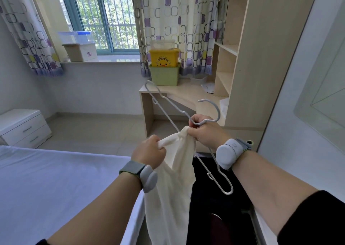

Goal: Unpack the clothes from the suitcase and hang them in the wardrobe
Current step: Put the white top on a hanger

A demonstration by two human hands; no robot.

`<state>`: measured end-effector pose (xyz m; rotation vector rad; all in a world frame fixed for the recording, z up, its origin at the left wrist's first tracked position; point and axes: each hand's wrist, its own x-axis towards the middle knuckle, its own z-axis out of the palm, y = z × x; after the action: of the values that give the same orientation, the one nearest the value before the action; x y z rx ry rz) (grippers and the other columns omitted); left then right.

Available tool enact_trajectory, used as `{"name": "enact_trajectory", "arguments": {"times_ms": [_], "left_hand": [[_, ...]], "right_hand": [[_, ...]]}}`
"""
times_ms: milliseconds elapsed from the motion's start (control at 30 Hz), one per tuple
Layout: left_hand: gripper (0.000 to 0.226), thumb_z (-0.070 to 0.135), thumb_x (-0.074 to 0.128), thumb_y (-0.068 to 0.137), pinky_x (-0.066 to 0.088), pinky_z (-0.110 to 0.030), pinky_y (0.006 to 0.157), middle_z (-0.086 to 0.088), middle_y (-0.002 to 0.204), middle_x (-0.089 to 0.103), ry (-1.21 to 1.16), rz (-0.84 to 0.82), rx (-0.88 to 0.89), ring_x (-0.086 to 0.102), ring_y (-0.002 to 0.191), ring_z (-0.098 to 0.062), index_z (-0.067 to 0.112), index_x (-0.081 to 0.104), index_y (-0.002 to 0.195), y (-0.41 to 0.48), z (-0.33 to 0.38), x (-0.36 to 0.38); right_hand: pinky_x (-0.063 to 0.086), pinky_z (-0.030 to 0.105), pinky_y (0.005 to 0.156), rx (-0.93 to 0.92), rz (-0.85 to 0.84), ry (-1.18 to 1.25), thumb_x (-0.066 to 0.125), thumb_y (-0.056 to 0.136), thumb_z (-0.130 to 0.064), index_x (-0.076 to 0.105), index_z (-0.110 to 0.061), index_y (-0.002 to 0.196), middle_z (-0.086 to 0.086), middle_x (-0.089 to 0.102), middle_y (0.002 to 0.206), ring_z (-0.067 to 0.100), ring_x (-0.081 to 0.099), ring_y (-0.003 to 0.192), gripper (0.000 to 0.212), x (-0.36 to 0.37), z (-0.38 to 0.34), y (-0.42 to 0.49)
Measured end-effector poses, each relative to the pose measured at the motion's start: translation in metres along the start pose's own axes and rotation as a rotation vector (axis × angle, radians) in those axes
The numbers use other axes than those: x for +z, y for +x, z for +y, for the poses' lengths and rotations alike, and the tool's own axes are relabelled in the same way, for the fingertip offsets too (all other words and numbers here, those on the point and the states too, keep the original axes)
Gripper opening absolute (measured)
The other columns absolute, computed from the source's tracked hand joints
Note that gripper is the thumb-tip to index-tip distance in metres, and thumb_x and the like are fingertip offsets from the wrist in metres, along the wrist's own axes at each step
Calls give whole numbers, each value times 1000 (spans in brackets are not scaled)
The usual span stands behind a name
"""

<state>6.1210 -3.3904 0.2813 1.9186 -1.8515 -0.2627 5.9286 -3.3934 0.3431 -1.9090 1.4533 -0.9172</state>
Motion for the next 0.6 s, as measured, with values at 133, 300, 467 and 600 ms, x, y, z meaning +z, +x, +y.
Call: {"name": "enact_trajectory", "arguments": {"times_ms": [133,300,467,600], "left_hand": [[17,29,53,86,47,-32,78,-1,99,50,110,19,3,53,86,-23,22,52,102,7,-13,-7],[11,15,55,87,51,-33,69,-5,77,61,-390,-13,-94,59,76,-25,16,66,86,12,-6,-16],[19,10,53,86,43,-32,59,-13,69,56,-900,-110,-526,51,62,-27,6,60,69,23,-11,-30],[29,7,47,86,39,-28,61,-11,54,51,-820,-56,-563,51,59,-27,5,51,57,44,-38,-38]], "right_hand": [[39,26,59,34,-55,-45,61,80,-20,50,-22,67,-4,50,64,13,47,60,17,-1,9,-1],[37,24,55,72,-97,-125,61,84,-25,49,-24,67,-5,51,64,10,47,57,21,4,16,1],[36,21,57,70,-147,-85,63,88,-30,60,-21,74,-9,50,59,6,45,54,17,9,19,3],[35,25,59,50,-77,21,50,95,-34,70,-21,85,-12,46,48,10,42,55,25,10,10,-2]]}}
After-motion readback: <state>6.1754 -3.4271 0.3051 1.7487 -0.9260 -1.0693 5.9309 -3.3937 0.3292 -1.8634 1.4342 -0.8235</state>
